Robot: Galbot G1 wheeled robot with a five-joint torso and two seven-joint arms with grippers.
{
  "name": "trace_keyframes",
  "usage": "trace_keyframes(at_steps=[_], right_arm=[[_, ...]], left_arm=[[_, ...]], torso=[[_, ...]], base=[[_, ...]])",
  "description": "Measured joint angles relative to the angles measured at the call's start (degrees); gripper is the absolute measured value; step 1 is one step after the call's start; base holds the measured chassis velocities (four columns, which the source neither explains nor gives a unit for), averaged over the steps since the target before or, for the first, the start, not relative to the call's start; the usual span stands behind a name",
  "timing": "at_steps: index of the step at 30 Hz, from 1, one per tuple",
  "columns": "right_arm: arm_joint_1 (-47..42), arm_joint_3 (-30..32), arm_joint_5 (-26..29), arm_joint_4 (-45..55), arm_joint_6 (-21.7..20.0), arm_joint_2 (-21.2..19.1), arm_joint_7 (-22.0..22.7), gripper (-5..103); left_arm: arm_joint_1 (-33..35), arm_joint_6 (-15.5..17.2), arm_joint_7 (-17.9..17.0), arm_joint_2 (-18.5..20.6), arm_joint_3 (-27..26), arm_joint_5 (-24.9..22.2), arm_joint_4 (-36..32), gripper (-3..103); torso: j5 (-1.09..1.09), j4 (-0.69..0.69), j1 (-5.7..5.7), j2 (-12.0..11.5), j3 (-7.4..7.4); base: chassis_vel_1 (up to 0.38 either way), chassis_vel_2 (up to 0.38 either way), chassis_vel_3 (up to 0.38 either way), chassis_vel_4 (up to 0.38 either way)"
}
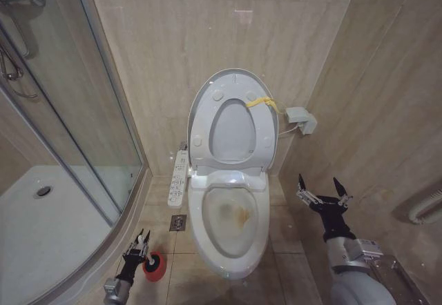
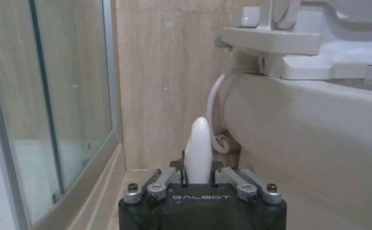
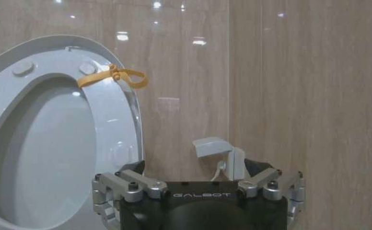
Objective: Open the toilet lid, clean the toilet bowl with a toilet brush, close the toilet lid, and flush.
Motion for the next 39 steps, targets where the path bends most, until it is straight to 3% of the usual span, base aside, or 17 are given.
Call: trace_keyframes(at_steps=[1, 10, 16, 19, 22, 23, 28, 29, 31, 39], right_arm=[[0.12, -0.06, 0.0, -0.06, -0.02, -0.01, 0.01, 100], [1.57, -1.09, 0.06, -0.89, -0.16, -0.06, 0.22, 100], [2.03, -1.21, 0.29, -1.33, -0.19, -0.08, 0.21, 100], [2.22, -1.1, 0.45, -2.19, 0.25, 0.29, 0.11, 100], [2.37, -0.92, 0.43, -3.29, 0.98, 0.72, 0.02, 100], [2.37, -0.92, 0.43, -3.29, 0.98, 0.72, 0.02, 100], [2.47, -0.53, 1.26, -2.95, 0.92, 0.04, -0.15, 100], [2.47, -0.53, 1.26, -2.95, 0.92, 0.04, -0.15, 100], [2.74, -0.31, 1.72, -2.9, 0.77, -0.57, -0.2, 100], [2.57, 0.29, 2.12, -2.43, 0.55, -0.92, -0.34, 100]], left_arm=[[0.38, -0.06, 0.15, -0.14, -0.11, -0.19, -0.37, 21], [3.08, -0.84, 0.31, -1.42, -1.14, -0.68, -3.12, 22], [6.74, 0.42, -0.2, -0.77, -2.0, -1.94, -9.42, 22], [9.77, 0.23, 0.3, -0.29, -3.47, -2.41, -14.95, 22], [15.95, 1.02, 1.2, 0.77, -5.08, -4.59, -25.61, 22], [15.95, 1.02, 1.2, 0.77, -5.08, -4.59, -25.61, 22], [26.02, 3.21, 3.46, 1.69, -8.79, -8.32, -41.42, 22], [26.02, 3.21, 3.46, 1.69, -8.79, -8.32, -41.42, 22], [29.64, 4.29, 4.6, 1.72, -10.31, -10.79, -49.91, 22], [33.59, 8.98, 5.37, 1.91, -11.87, -17.5, -65.01, 22]], torso=[[0.01, 0.0, 0.0, 0.0, 0.0], [-0.01, -0.01, 0.0, 0.0, 0.0], [0.0, -0.01, 0.0, 0.0, 0.0], [0.0, -0.03, 0.0, 0.0, -0.01], [0.0, -0.02, 0.0, 0.0, 0.0], [0.0, -0.02, 0.0, 0.0, 0.0], [0.0, 0.0, 0.0, 0.01, -0.01], [0.0, 0.0, 0.0, 0.01, -0.01], [0.01, -0.01, 0.0, 0.01, -0.01], [0.02, -0.01, 0.0, 0.01, 0.0]], base=[[0.0, 0.0, 0.0, 0.0], [0.0, 0.0, 0.0, 0.0], [0.0, 0.0, 0.0, 0.0], [0.0, 0.0, 0.0, 0.0], [0.0, 0.0, 0.0, 0.0], [0.0, 0.0, 0.0, 0.0], [0.0, 0.0, 0.0, 0.0], [0.0, 0.0, 0.0, 0.0], [0.0, 0.0, 0.0, 0.0], [0.0, 0.0, 0.0, 0.0]])
